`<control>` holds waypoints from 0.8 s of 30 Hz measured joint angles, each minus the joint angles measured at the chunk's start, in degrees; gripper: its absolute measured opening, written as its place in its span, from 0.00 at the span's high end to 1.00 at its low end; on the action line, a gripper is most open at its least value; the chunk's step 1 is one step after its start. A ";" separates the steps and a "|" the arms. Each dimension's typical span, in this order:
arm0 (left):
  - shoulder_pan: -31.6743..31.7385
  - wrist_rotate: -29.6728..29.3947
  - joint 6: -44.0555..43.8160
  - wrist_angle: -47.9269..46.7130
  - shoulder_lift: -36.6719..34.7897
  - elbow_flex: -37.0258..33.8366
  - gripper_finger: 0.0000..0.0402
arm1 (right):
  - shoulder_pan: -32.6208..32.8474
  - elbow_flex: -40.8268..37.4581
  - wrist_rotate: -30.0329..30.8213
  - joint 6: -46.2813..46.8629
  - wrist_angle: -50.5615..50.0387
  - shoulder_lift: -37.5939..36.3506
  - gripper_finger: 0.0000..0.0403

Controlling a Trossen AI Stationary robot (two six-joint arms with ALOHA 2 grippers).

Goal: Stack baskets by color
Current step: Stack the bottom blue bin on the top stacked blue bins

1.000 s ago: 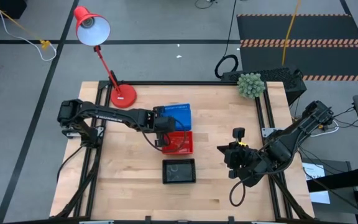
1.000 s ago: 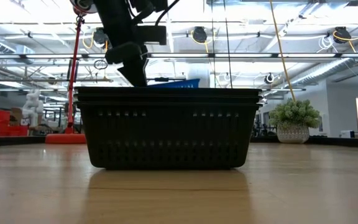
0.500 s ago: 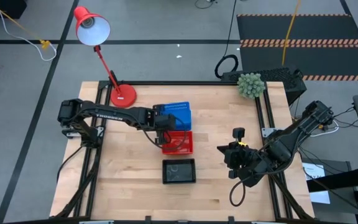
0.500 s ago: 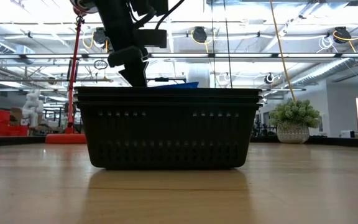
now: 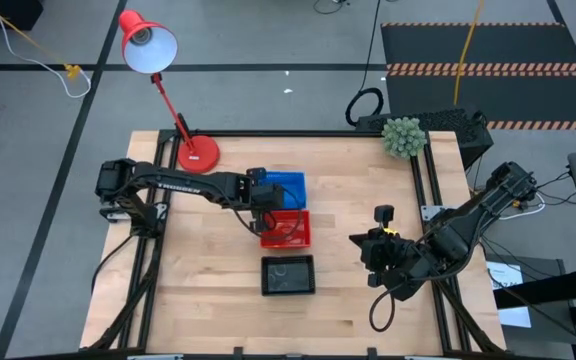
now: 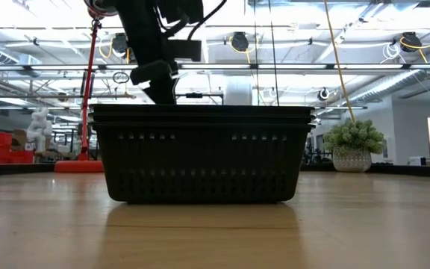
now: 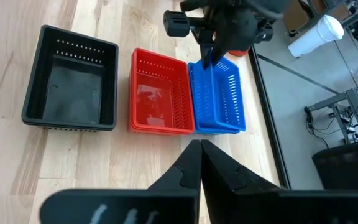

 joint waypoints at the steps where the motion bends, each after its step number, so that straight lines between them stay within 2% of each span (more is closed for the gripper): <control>1: 0.03 0.00 -0.19 0.41 0.08 0.01 0.86 | 0.00 0.00 0.00 0.00 0.01 0.00 1.00; 9: -0.01 0.09 -0.15 1.19 0.54 0.02 0.86 | 0.00 0.00 0.00 -0.01 0.00 -0.02 1.00; 18: -0.01 -1.77 -0.39 1.43 0.57 0.02 0.69 | 0.00 0.00 0.00 0.00 0.02 -0.02 1.00; 24: 0.08 -0.94 -0.34 0.39 0.57 0.02 0.67 | 0.00 0.00 0.00 0.01 0.00 -0.02 1.00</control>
